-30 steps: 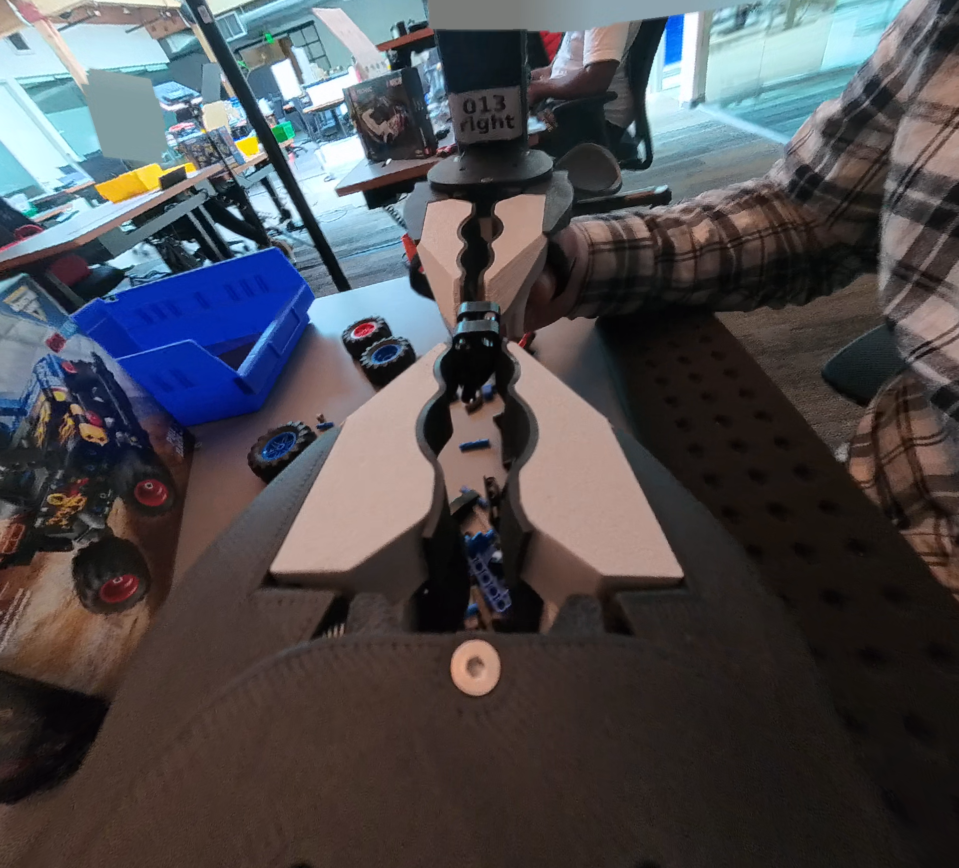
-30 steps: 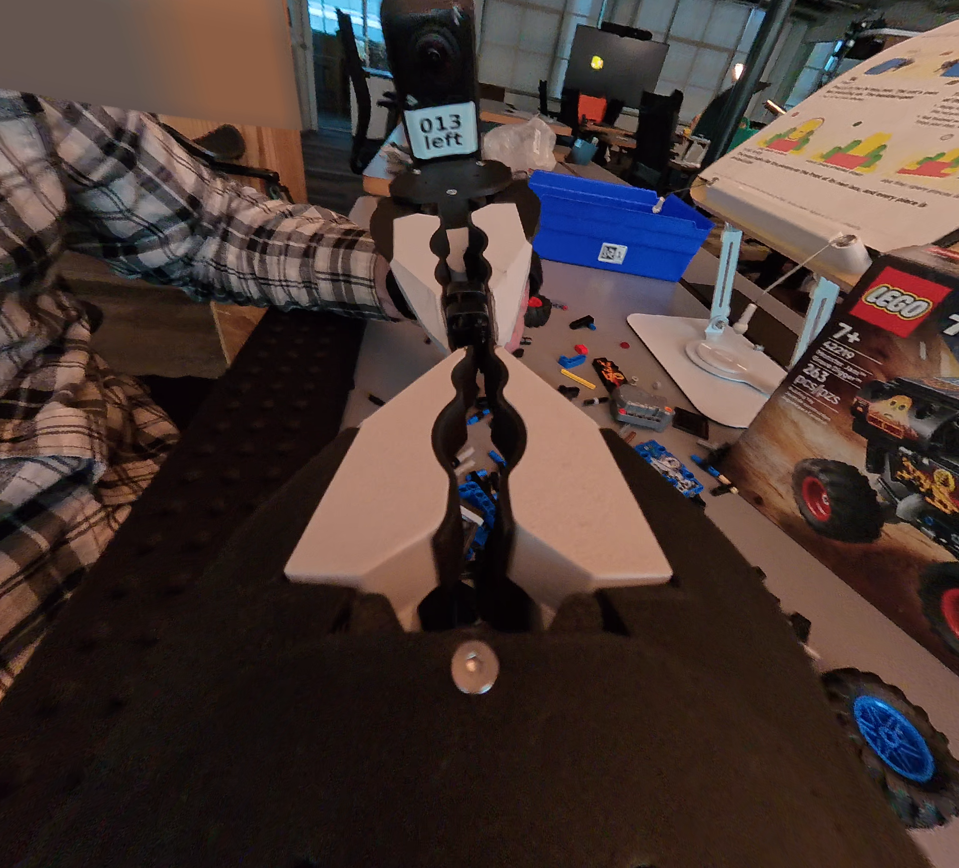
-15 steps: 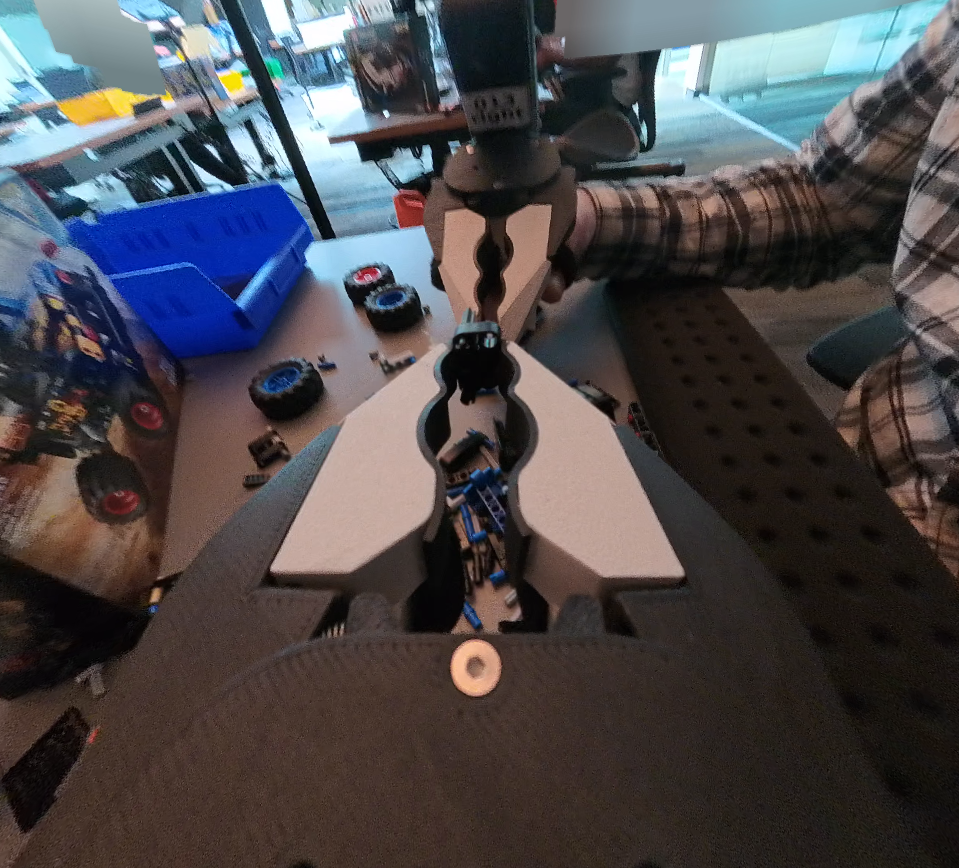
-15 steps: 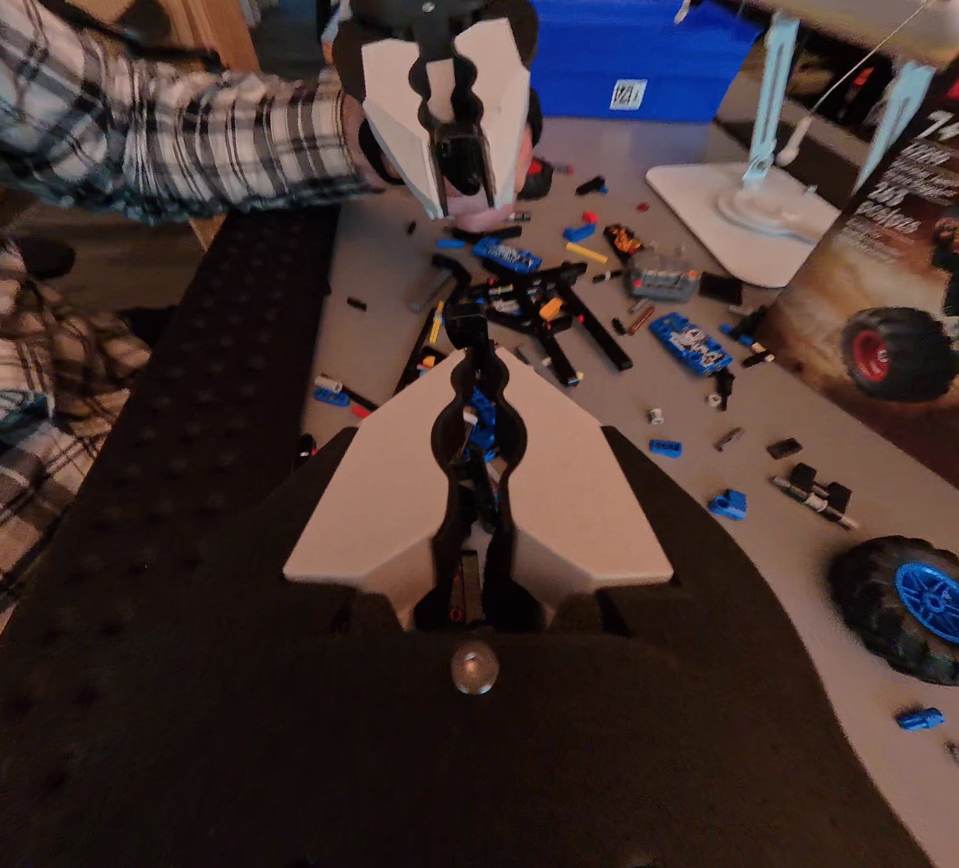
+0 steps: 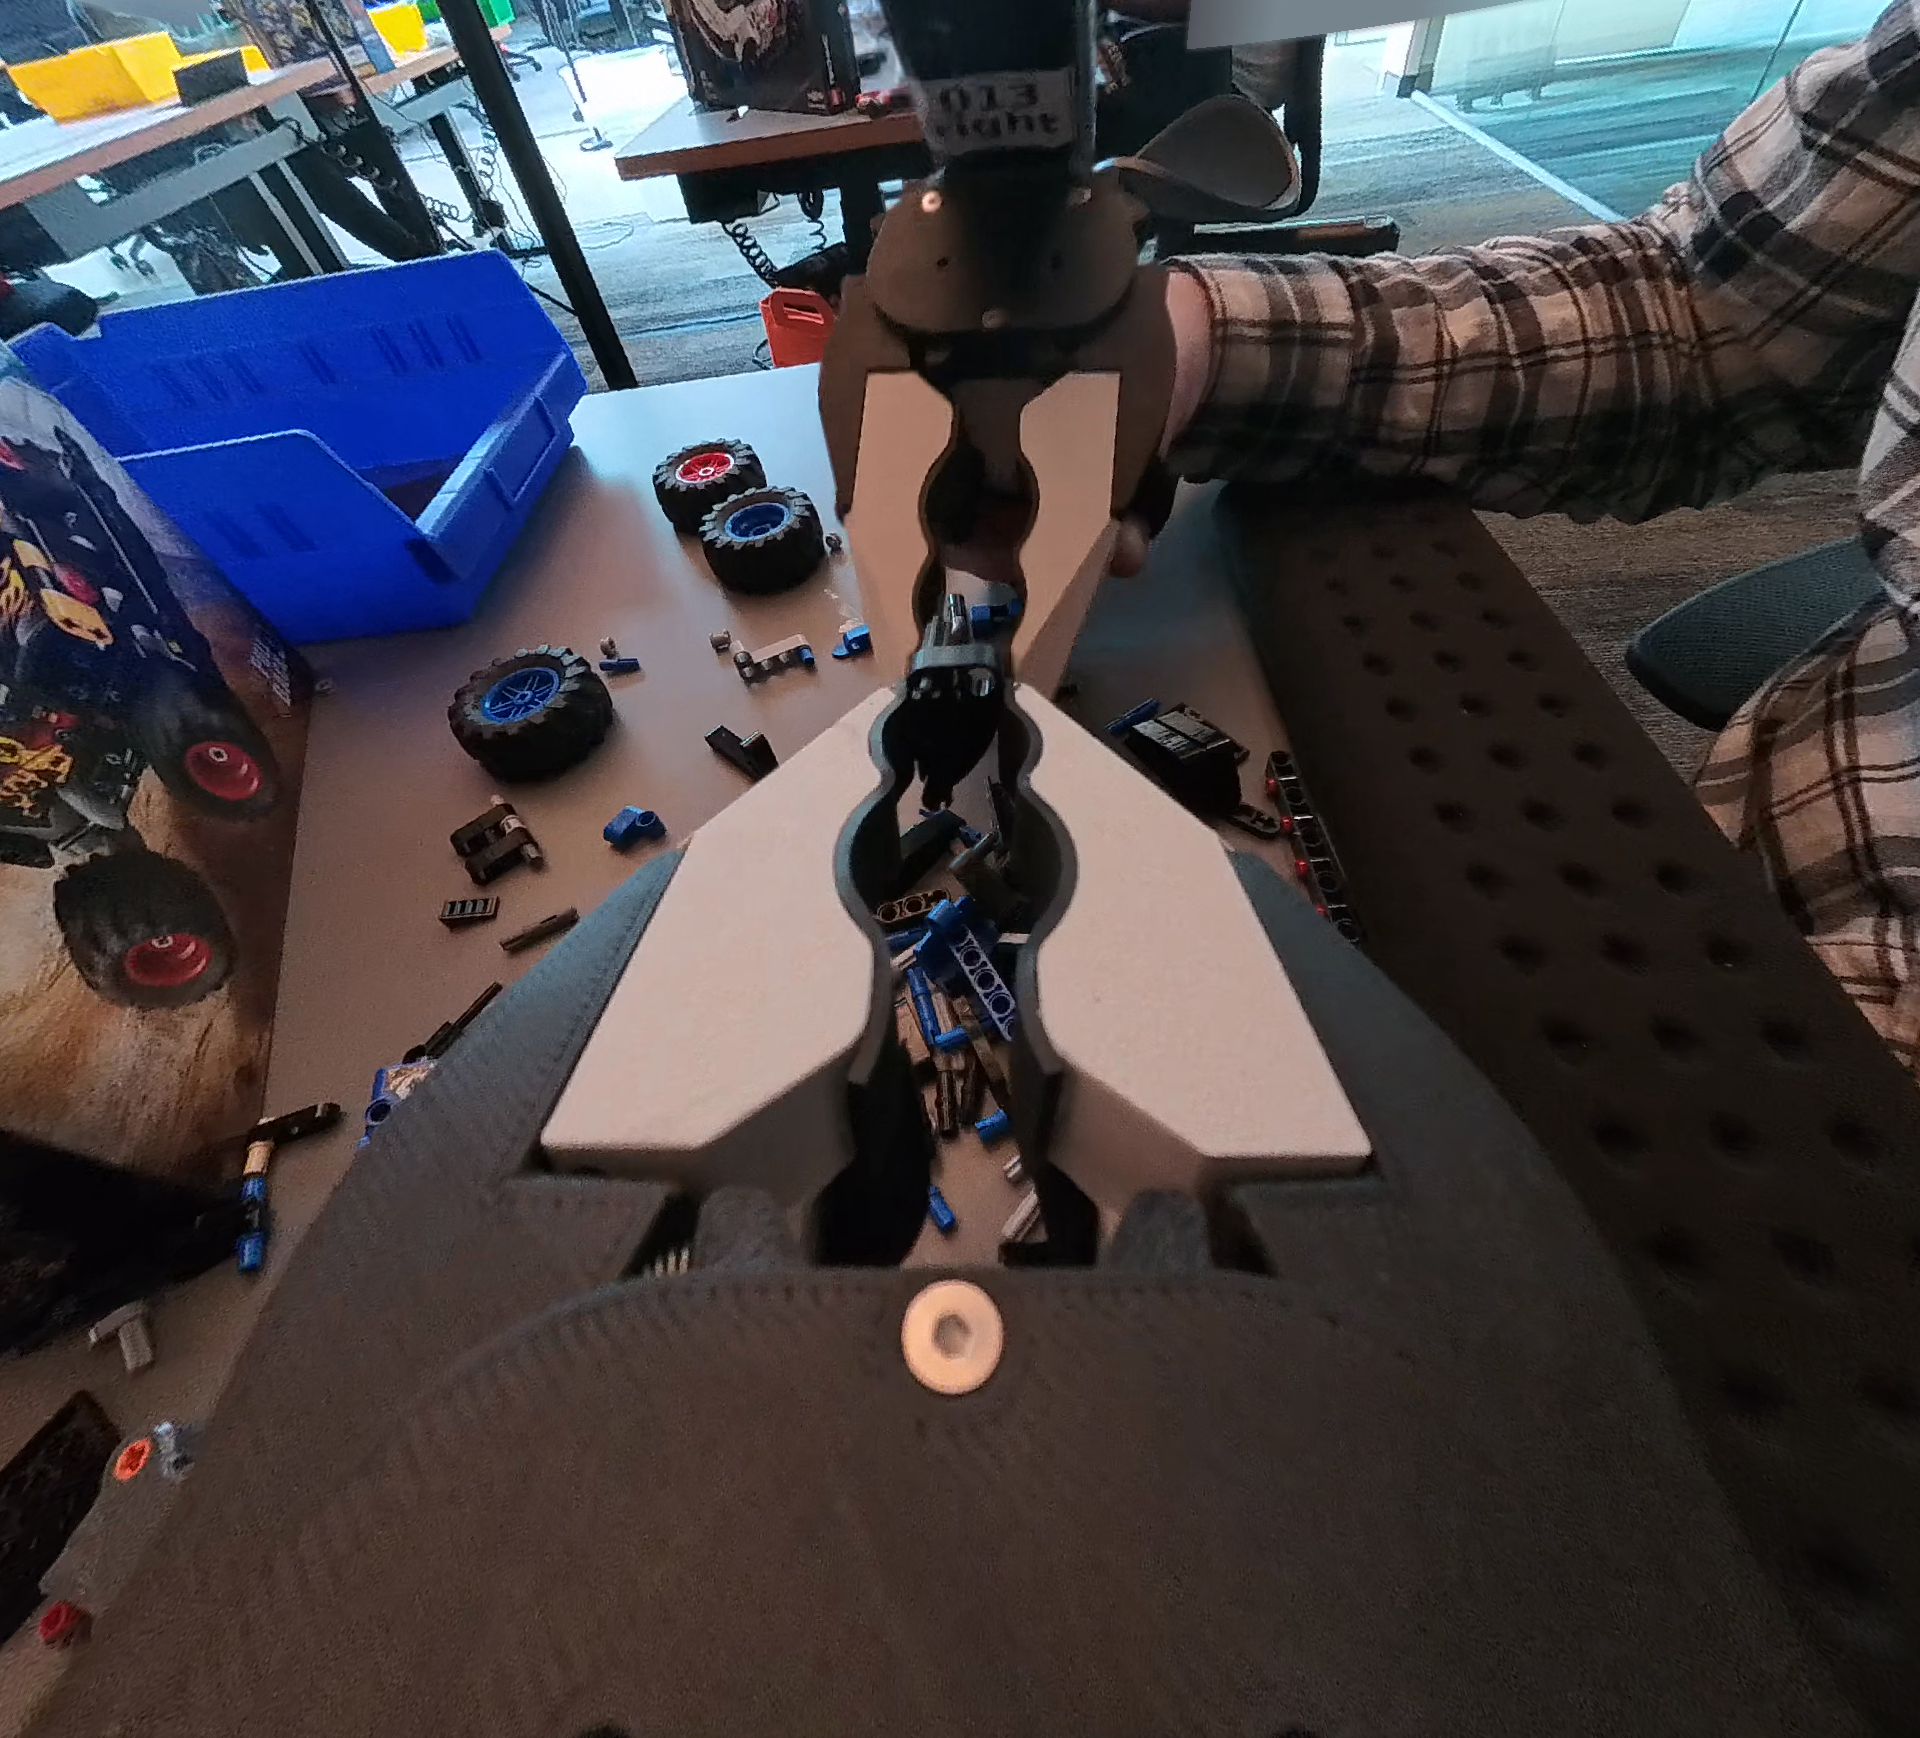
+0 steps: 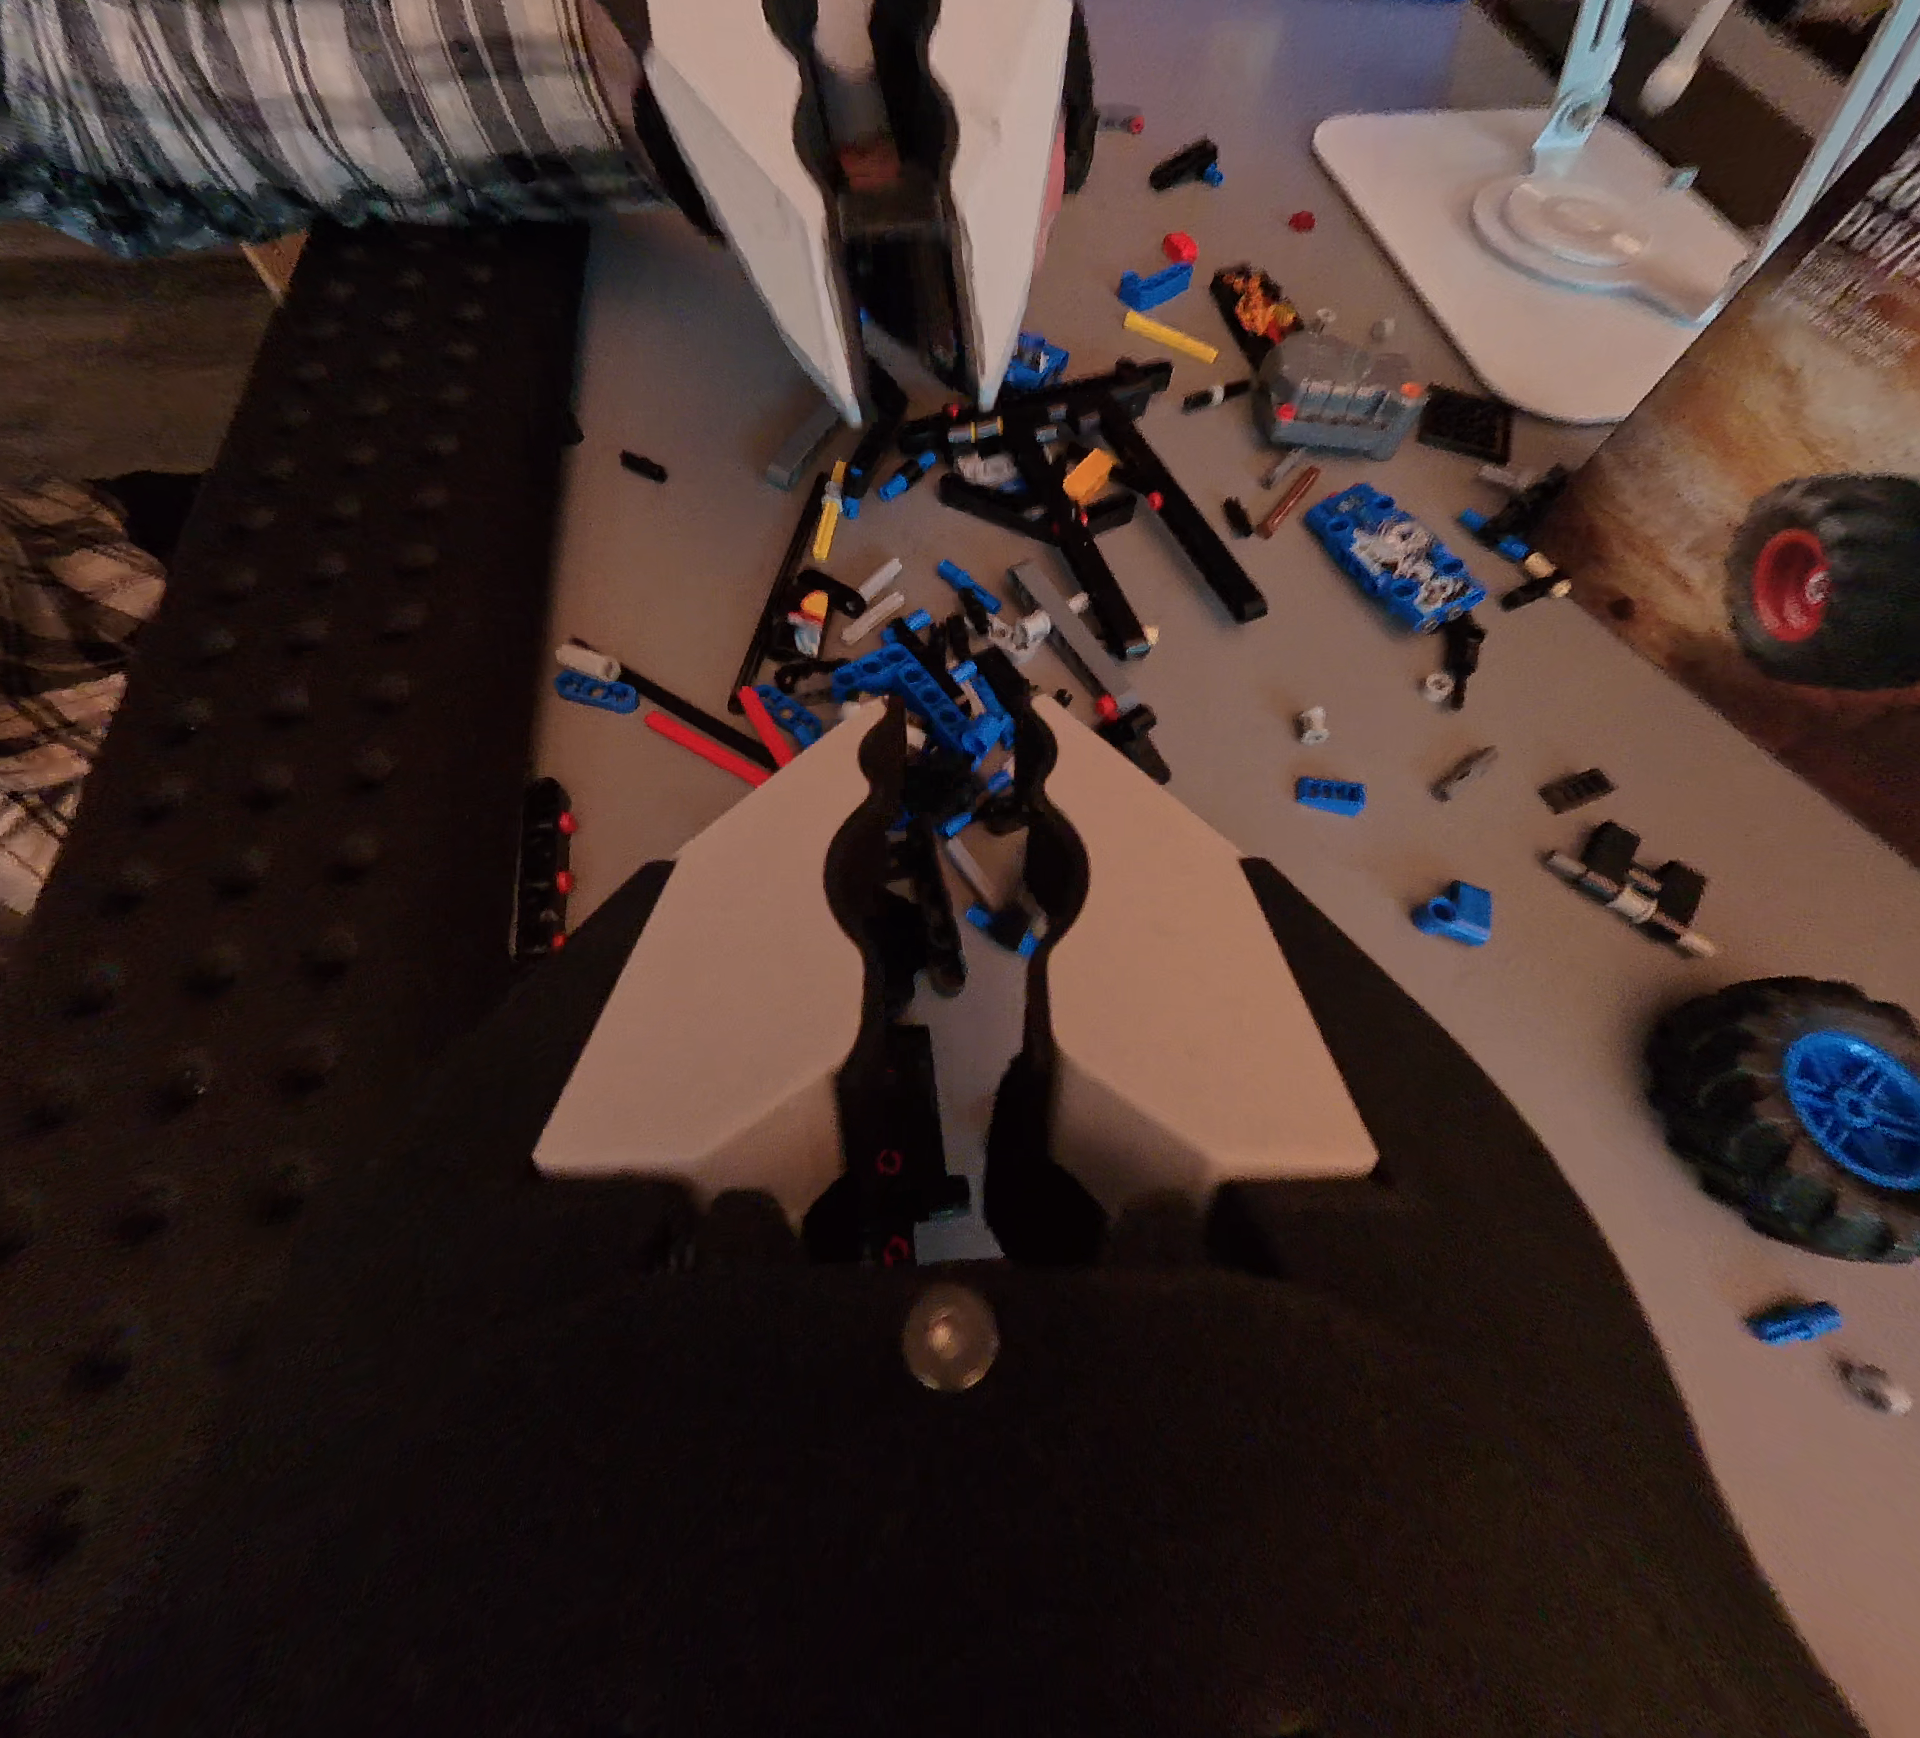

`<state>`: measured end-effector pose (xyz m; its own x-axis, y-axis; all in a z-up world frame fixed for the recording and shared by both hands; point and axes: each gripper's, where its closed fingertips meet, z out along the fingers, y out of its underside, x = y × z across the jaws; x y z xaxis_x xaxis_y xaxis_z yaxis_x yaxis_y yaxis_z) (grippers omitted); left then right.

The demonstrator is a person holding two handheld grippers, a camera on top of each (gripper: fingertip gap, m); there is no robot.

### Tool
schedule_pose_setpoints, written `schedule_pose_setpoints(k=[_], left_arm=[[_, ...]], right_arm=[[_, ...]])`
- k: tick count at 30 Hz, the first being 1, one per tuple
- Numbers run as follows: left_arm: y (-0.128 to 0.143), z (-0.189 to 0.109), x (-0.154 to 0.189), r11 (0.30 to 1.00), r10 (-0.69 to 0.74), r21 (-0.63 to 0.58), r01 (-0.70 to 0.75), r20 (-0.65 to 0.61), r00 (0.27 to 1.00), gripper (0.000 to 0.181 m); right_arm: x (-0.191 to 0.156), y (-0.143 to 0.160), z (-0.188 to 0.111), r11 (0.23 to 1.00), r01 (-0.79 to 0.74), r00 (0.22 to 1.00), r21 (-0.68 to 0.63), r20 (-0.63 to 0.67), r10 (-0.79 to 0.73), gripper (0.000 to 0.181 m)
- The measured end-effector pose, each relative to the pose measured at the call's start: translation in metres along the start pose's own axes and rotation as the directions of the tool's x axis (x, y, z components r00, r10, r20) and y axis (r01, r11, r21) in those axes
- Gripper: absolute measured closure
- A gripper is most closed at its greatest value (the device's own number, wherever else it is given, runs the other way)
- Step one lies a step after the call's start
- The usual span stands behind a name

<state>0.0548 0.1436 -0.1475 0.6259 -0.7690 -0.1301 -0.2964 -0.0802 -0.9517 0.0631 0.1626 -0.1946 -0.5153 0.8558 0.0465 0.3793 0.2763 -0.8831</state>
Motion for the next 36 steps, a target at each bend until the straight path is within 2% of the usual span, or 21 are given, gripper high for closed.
schedule_pose_setpoints(k=[5, 9, 17, 24, 28, 31, 36], left_arm=[[-0.001, 0.007, 0.003, 1.0, 0.009, -0.002, -0.009, -0.009, 1.0, 0.169], [-0.003, 0.011, 0.003, 1.0, 0.019, 0.004, -0.019, -0.004, 1.0, 0.169], [-0.006, 0.015, 0.005, 0.999, 0.038, 0.013, -0.039, 0.001, 0.999, 0.169], [-0.007, 0.018, 0.004, 0.998, 0.063, 0.012, -0.064, 0.019, 0.998, 0.167], [-0.017, 0.013, 0.003, 0.996, 0.07, 0.051, -0.072, 0.041, 0.997, 0.167], [-0.016, 0.014, 0.001, 0.994, 0.105, 0.022, -0.107, 0.076, 0.992, 0.167], [-0.017, 0.014, 0.006, 0.99, 0.138, 0.0, -0.138, 0.067, 0.988, 0.168]], right_arm=[[-0.002, -0.038, -0.015, 0.98, -0.022, 0.999, 0.197, 0.028, 0.017, 0.169], [-0.006, -0.051, -0.019, 0.96, -0.049, 0.997, 0.277, 0.065, 0.033, 0.173], [-0.009, -0.061, -0.02, 0.945, -0.029, 0.999, 0.327, 0.048, 0.014, 0.177], [-0.011, -0.059, -0.018, 0.953, 0.012, 0.999, 0.301, 0.028, -0.021, 0.179], [-0.008, -0.056, -0.018, 0.96, 0.032, 0.999, 0.278, -0.002, -0.033, 0.18], [-0.008, -0.056, -0.019, 0.96, 0.038, 0.999, 0.277, -0.008, -0.037, 0.18], [-0.011, -0.055, -0.02, 0.959, 0.086, 0.996, 0.27, -0.02, -0.083, 0.179]])
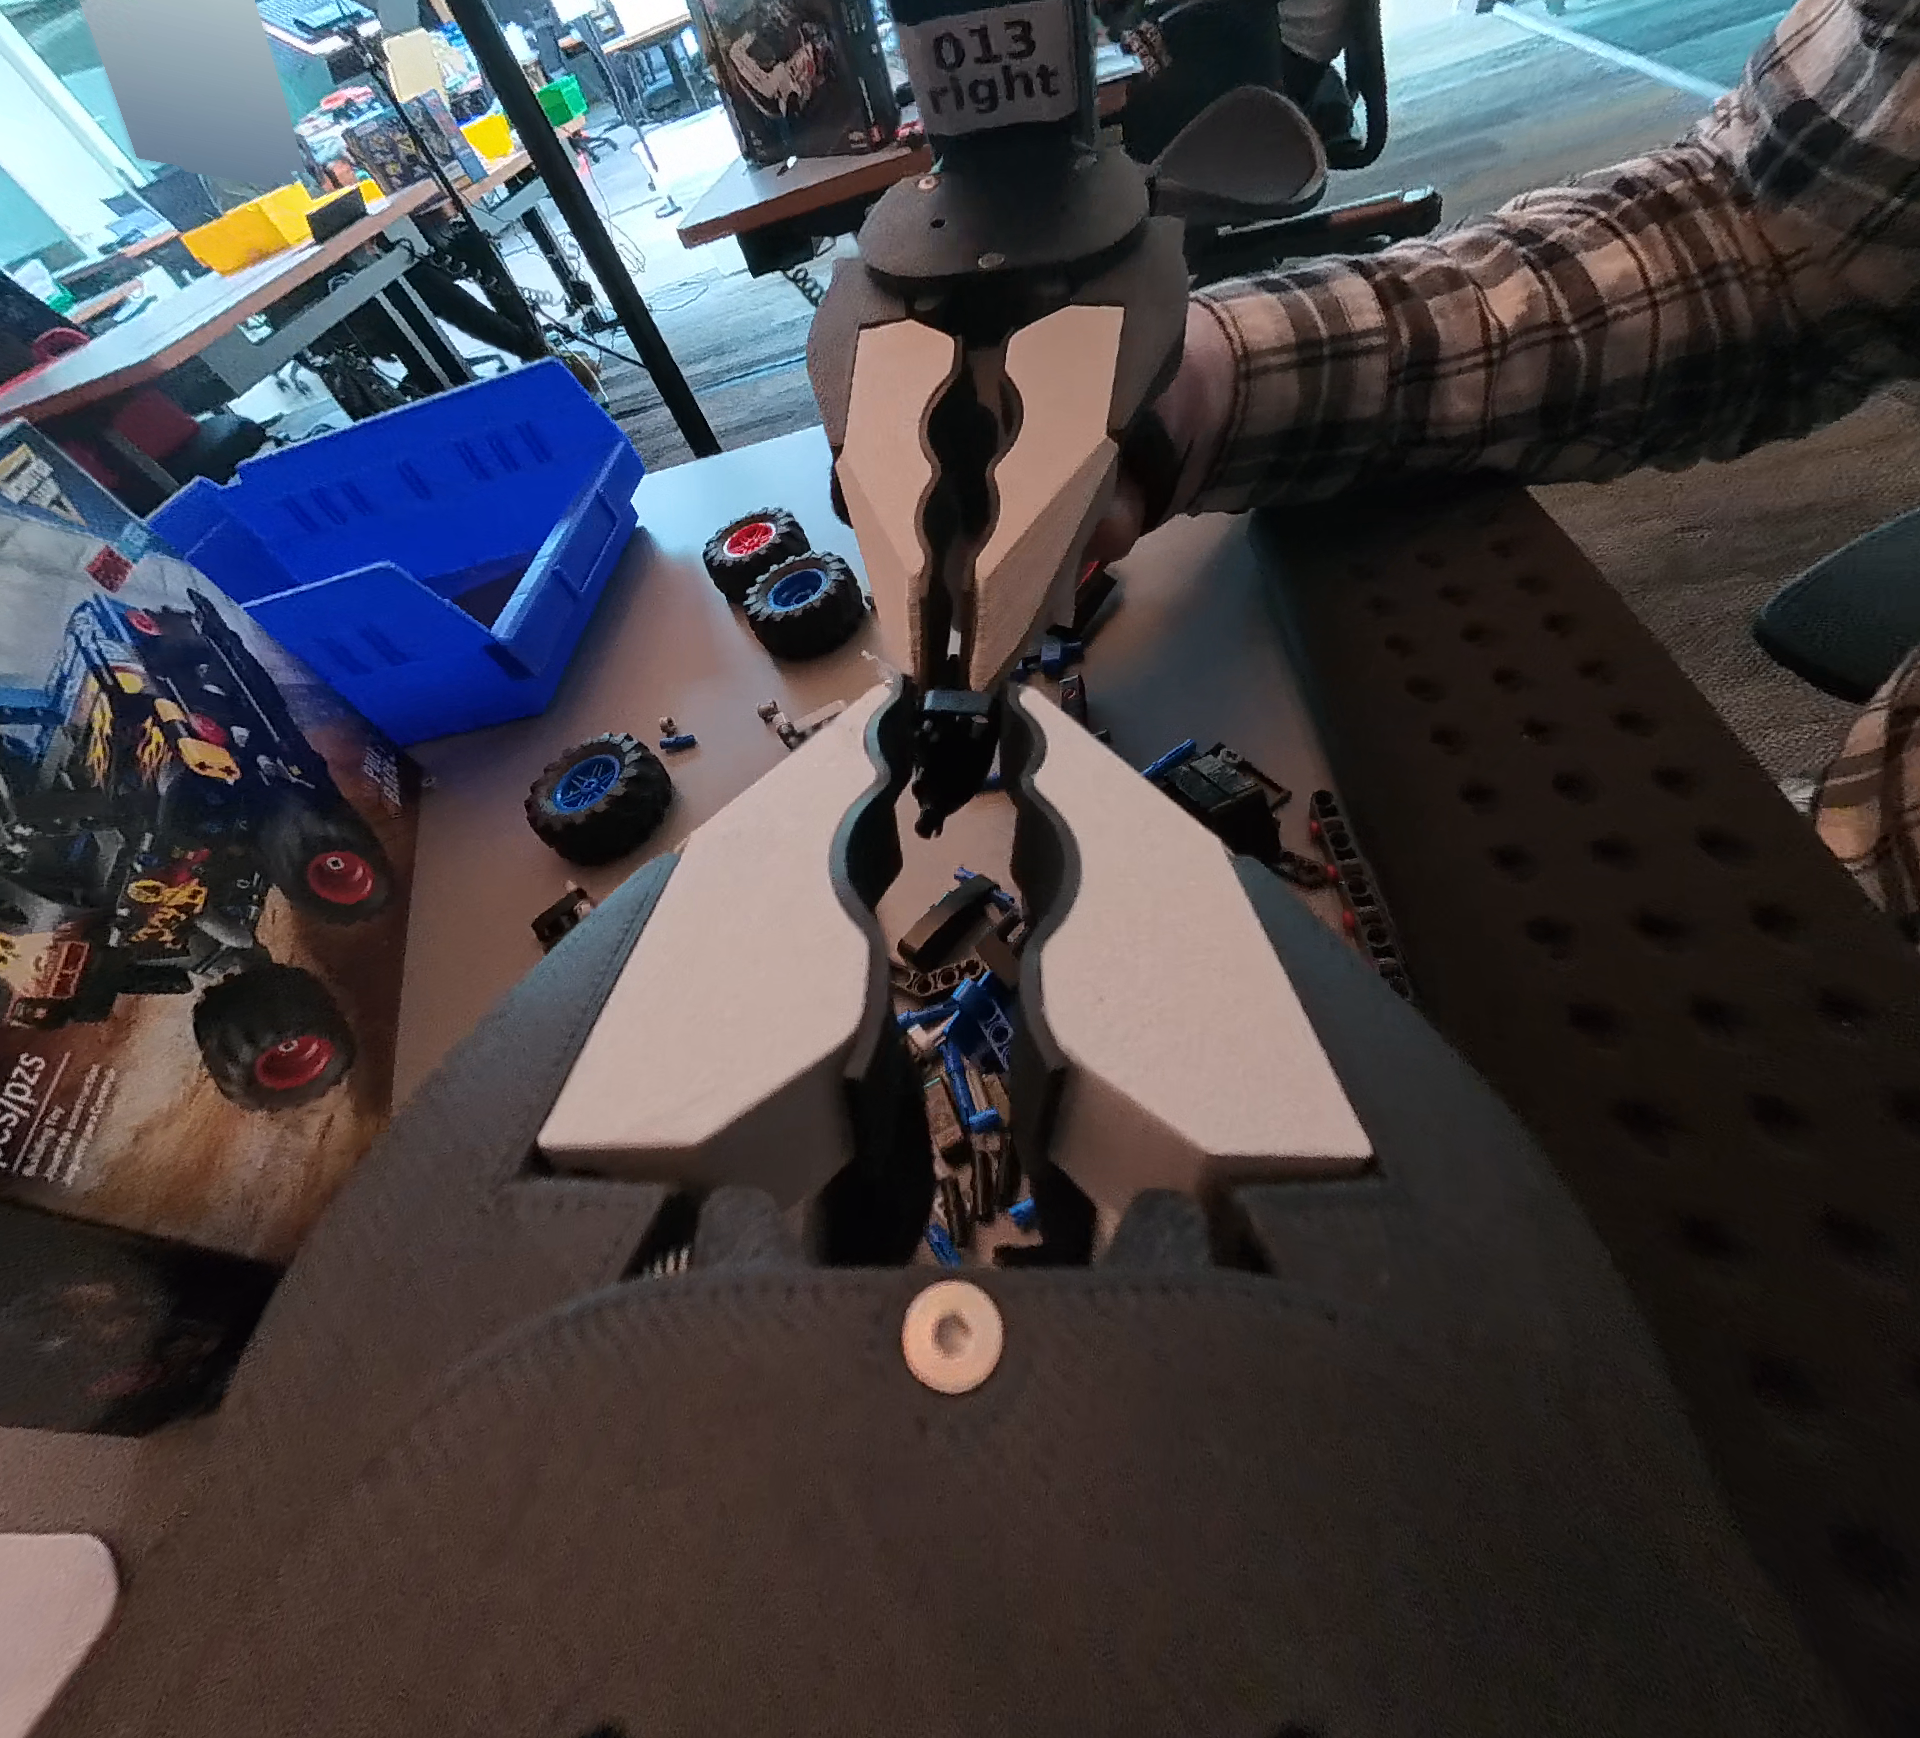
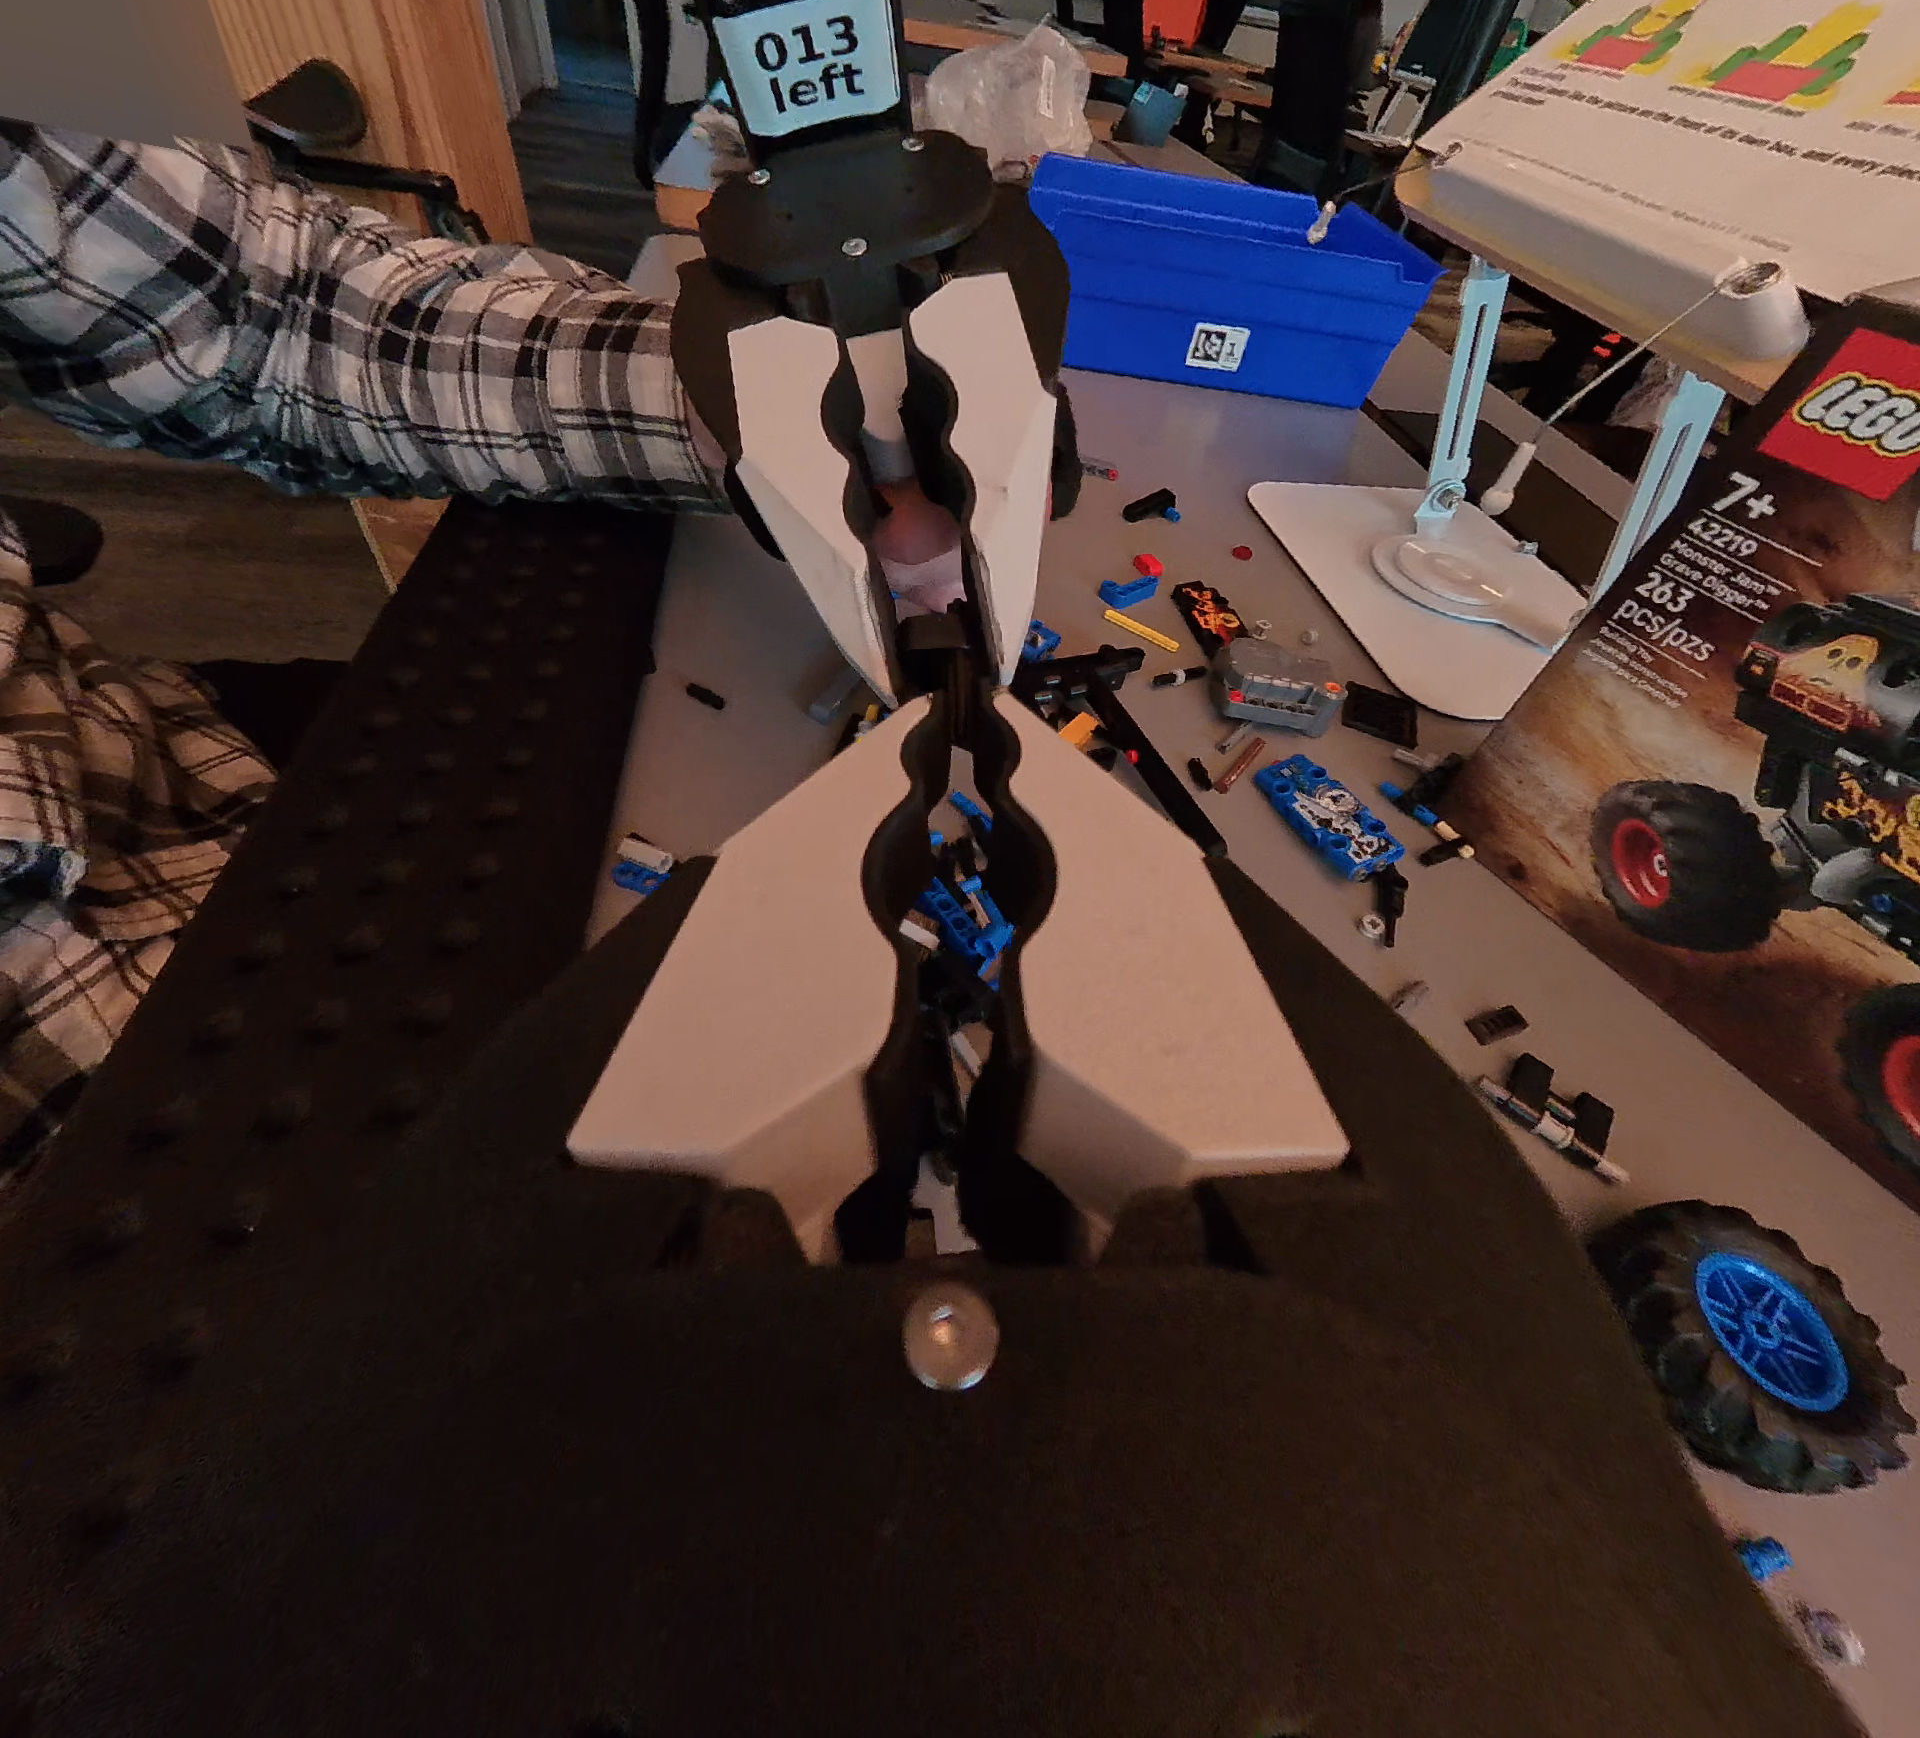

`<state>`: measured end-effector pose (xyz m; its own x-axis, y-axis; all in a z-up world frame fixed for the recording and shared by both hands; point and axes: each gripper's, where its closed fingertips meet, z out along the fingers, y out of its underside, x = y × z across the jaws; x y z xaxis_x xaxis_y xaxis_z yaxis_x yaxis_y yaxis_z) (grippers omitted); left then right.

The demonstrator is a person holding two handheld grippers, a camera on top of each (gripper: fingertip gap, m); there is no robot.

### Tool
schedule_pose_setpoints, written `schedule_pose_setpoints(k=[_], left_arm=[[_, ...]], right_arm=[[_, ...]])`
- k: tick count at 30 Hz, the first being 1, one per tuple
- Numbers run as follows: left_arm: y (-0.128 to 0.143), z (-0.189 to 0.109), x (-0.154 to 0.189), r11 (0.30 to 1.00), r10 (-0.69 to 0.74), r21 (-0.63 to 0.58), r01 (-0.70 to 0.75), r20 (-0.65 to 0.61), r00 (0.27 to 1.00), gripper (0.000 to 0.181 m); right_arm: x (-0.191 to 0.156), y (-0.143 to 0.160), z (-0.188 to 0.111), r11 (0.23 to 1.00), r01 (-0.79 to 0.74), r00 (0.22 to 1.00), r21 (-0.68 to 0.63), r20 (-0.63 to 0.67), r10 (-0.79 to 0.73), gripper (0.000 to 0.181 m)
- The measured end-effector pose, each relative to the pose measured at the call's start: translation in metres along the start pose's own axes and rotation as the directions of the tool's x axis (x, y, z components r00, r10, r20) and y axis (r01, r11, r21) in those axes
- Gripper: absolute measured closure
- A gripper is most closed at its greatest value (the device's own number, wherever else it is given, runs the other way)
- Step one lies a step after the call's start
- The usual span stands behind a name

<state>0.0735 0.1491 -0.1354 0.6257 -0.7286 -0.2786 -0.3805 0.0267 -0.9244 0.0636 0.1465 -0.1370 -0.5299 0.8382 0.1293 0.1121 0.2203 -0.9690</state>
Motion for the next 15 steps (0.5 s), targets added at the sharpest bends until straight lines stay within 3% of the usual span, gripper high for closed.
schedule_pose_setpoints(k=[4, 6, 8, 12, 15], left_arm=[[-0.007, -0.009, -0.001, 1.0, -0.013, 0.022, 0.013, -0.003, 1.0, 0.167], [-0.024, -0.049, -0.034, 0.984, -0.107, 0.156, 0.09, 0.102, 0.989, 0.168], [-0.027, -0.075, -0.053, 0.975, -0.14, 0.195, 0.108, 0.155, 0.978, 0.168], [-0.005, -0.043, -0.035, 0.993, -0.104, 0.069, 0.097, 0.1, 0.99, 0.167], [0.006, -0.027, -0.025, 0.997, -0.079, 0.005, 0.078, 0.07, 0.994, 0.167]], right_arm=[[-0.003, -0.004, -0.004, 1.0, 0.014, 1.0, 0.016, 0.015, -0.014, 0.179], [0.017, 0.001, -0.027, 0.999, -0.032, 0.998, 0.034, -0.053, 0.034, 0.18], [0.03, 0.008, -0.04, 0.996, -0.091, 0.992, 0.022, -0.082, 0.092, 0.18], [0.011, 0.057, -0.002, 0.963, -0.104, 0.994, -0.25, 0.0, 0.108, 0.178], [0.006, 0.069, 0.006, 0.947, -0.096, 0.995, -0.307, 0.006, 0.103, 0.16]])
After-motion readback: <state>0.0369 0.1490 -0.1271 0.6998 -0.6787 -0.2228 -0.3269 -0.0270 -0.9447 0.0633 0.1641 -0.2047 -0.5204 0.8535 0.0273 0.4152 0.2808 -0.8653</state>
